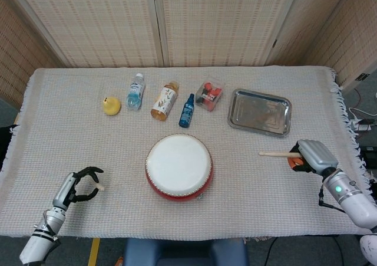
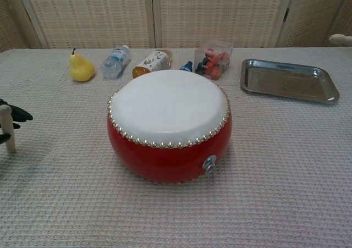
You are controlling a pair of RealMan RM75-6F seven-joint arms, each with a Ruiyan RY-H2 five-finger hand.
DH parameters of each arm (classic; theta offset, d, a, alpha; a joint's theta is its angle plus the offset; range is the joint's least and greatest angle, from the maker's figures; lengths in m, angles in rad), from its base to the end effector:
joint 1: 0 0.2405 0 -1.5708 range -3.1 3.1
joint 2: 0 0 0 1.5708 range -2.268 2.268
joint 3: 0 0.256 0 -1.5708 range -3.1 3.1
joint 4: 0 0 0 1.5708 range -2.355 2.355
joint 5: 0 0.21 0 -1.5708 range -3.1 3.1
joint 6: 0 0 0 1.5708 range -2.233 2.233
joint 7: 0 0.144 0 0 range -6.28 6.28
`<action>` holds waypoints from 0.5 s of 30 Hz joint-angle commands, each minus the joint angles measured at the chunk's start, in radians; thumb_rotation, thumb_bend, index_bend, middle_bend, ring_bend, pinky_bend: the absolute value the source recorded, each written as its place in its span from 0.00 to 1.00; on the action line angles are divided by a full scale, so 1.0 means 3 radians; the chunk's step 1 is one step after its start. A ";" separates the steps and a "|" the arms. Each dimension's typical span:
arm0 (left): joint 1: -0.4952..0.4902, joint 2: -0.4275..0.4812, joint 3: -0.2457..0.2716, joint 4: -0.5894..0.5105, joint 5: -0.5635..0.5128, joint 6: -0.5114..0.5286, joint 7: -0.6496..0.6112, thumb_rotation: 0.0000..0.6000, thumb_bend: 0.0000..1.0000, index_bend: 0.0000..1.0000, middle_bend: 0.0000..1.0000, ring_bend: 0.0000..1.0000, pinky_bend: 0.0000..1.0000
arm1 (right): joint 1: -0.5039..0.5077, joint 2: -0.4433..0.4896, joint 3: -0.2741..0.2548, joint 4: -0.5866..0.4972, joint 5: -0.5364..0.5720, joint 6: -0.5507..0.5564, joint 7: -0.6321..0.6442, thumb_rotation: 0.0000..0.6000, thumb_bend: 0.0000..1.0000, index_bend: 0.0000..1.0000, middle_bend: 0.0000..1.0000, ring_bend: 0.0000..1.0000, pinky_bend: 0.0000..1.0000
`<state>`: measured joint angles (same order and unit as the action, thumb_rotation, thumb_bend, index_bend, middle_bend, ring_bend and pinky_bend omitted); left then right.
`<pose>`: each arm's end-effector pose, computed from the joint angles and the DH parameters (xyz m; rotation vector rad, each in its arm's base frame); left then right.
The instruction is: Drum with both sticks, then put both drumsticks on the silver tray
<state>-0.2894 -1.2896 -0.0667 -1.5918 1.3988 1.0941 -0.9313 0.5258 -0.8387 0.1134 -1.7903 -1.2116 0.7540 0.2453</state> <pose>-0.2805 0.2340 0.0591 -0.9978 -2.0081 -1.4122 -0.2533 -0.2942 0.1634 1.6305 -1.3781 0.7423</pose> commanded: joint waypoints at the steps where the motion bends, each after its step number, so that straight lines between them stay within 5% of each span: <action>1: -0.0034 0.0469 0.0013 0.0141 0.0483 -0.0203 -0.2352 1.00 0.34 0.58 0.32 0.20 0.18 | -0.0002 -0.0002 -0.0001 -0.0004 0.0001 0.0003 -0.0007 1.00 0.82 1.00 1.00 1.00 1.00; 9: -0.0220 0.0442 0.0239 0.0741 0.0826 -0.0191 -0.3925 1.00 0.34 0.58 0.34 0.21 0.18 | 0.0004 -0.0019 0.0000 -0.0018 0.0030 -0.0002 -0.0051 1.00 0.82 1.00 1.00 1.00 1.00; 15: -0.0374 0.0373 0.0379 0.1069 0.0918 -0.0220 -0.4396 1.00 0.34 0.57 0.35 0.25 0.21 | 0.0006 -0.0044 -0.0005 -0.0010 0.0043 -0.0011 -0.0066 1.00 0.82 1.00 1.00 1.00 1.00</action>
<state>-0.3642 -1.1804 0.0109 -1.3405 1.6317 1.0411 -2.1737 0.5276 -0.8519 0.1119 -1.7932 -1.1988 0.7508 0.2254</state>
